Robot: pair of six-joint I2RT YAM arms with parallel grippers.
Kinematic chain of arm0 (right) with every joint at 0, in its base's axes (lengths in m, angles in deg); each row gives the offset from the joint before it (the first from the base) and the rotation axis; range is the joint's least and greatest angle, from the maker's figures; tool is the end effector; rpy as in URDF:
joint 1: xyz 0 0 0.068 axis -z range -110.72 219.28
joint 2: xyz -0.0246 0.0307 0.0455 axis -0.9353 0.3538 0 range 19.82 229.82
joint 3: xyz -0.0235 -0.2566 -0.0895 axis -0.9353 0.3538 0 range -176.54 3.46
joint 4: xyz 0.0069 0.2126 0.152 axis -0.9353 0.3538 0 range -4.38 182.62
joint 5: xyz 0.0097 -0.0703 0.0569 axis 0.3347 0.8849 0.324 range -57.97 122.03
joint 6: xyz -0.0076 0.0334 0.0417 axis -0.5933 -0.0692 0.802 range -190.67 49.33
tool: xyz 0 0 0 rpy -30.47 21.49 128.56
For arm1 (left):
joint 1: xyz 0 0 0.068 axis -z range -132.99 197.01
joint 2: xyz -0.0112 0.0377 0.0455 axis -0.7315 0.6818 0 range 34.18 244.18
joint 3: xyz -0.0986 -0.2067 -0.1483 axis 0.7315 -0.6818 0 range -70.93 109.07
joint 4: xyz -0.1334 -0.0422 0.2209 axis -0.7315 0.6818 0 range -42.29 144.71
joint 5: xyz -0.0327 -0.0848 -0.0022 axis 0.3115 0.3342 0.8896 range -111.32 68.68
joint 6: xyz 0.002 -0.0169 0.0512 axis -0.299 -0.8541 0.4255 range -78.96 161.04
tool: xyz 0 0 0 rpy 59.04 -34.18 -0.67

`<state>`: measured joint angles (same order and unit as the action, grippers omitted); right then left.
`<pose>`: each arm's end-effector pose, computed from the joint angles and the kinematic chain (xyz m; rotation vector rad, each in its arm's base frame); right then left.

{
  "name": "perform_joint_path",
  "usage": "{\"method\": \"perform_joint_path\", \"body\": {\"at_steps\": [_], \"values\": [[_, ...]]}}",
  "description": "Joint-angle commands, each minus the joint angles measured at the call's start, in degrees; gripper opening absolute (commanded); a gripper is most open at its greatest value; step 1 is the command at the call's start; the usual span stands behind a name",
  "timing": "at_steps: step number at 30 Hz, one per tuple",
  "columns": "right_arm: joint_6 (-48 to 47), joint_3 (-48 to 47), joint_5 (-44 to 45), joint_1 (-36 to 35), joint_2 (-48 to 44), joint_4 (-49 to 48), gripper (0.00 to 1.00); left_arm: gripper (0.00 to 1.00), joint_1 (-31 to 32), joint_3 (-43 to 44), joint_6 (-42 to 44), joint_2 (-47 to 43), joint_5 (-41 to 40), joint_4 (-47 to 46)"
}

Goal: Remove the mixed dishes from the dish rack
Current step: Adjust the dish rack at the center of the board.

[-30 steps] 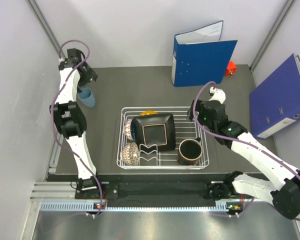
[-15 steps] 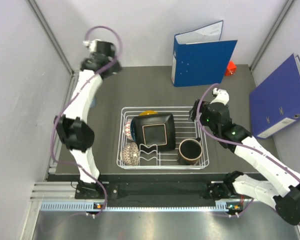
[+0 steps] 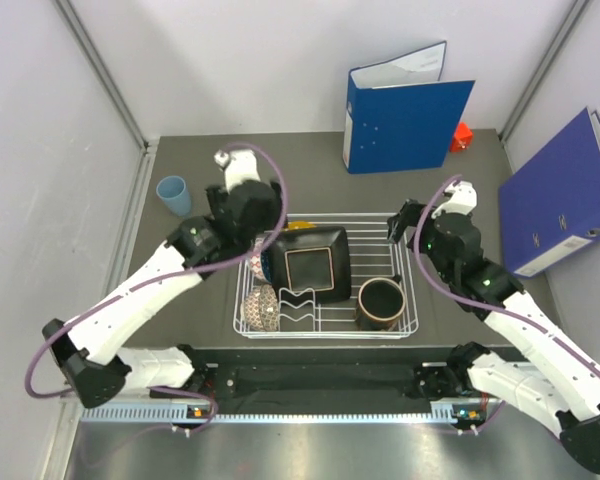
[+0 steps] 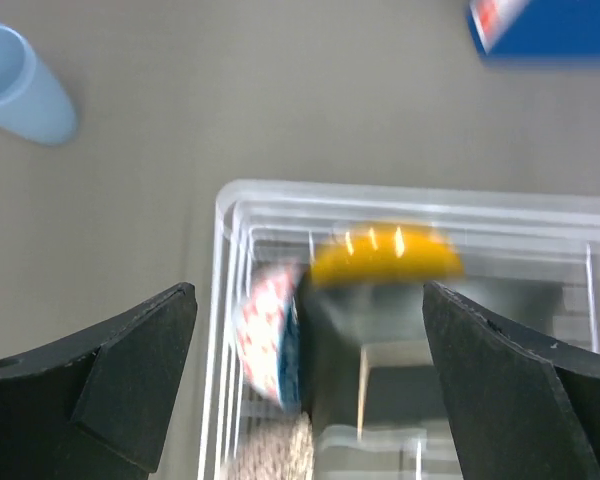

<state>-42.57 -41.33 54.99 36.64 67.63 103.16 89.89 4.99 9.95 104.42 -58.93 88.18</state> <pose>0.1680 0.0910 0.3186 0.1914 1.9043 0.3320 0.1998 -0.1559 0.3876 -0.1497 2.0354 -0.0855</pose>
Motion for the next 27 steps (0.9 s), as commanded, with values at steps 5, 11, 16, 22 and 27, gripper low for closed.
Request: {"method": "perform_joint_path", "body": {"at_steps": [5,11,16,22,27], "values": [[-1.1,-0.2,0.1,-1.0,1.9,0.6,1.00,0.89,19.9,1.7,-25.4,3.5,-16.7,31.1],[-0.3,0.8,1.2,-2.0,0.7,1.4,1.00,0.79,25.2,0.7,-40.9,10.8,-16.6,45.8],[-0.2,1.7,1.3,-2.2,0.2,2.4,1.00,0.74,27.5,-2.8,-46.8,11.9,-13.7,45.8],[-0.6,3.7,1.3,-2.2,-0.5,2.3,1.00,0.66,28.0,-6.6,-49.3,10.2,-11.4,45.9],[0.0,4.7,0.2,-2.2,-0.3,1.3,1.00,0.61,28.1,-10.3,-50.3,8.1,-9.7,45.9]]}}
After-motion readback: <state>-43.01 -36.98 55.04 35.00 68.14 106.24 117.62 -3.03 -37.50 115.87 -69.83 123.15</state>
